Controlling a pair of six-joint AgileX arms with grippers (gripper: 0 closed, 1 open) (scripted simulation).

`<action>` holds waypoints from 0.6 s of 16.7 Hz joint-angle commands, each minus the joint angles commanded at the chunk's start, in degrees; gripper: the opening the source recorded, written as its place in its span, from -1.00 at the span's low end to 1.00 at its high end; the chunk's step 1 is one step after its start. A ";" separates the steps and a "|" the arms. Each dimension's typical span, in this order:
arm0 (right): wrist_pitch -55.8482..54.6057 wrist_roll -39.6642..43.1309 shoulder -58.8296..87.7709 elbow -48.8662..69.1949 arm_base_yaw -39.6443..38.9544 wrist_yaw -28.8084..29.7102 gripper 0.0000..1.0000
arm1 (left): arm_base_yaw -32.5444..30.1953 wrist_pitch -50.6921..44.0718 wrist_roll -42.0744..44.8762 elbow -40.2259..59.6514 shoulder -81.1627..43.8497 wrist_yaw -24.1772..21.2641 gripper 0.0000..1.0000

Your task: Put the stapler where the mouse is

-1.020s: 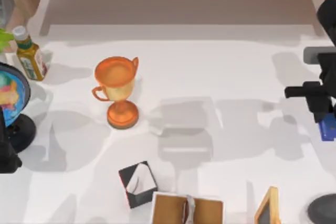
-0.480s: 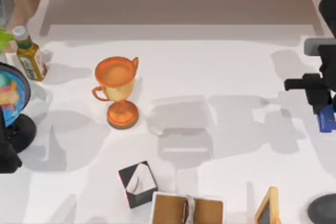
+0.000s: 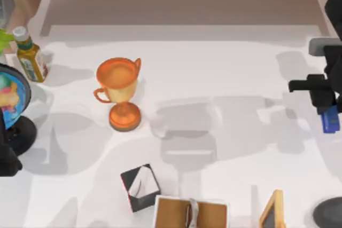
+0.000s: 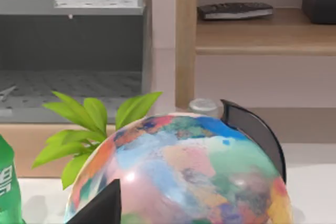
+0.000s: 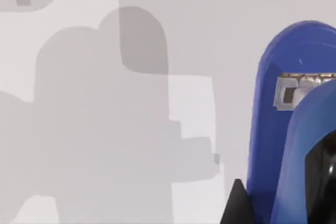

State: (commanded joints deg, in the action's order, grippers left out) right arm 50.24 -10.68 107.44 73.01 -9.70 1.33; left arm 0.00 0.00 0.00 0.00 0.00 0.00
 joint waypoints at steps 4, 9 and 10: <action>-0.98 0.07 1.91 -2.16 -0.08 -0.15 -1.00 | 0.00 0.00 0.00 0.00 0.00 0.00 1.00; -1.17 0.10 3.17 -3.36 -0.10 -0.24 -1.00 | 0.00 0.00 0.00 0.00 0.00 0.00 1.00; -1.17 0.10 3.17 -3.36 -0.10 -0.24 -1.00 | 0.00 0.00 0.00 0.00 0.00 0.00 1.00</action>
State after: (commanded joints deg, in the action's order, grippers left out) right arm 49.07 -10.58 110.60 69.65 -9.80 1.08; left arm 0.00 0.00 0.00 0.00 0.00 0.00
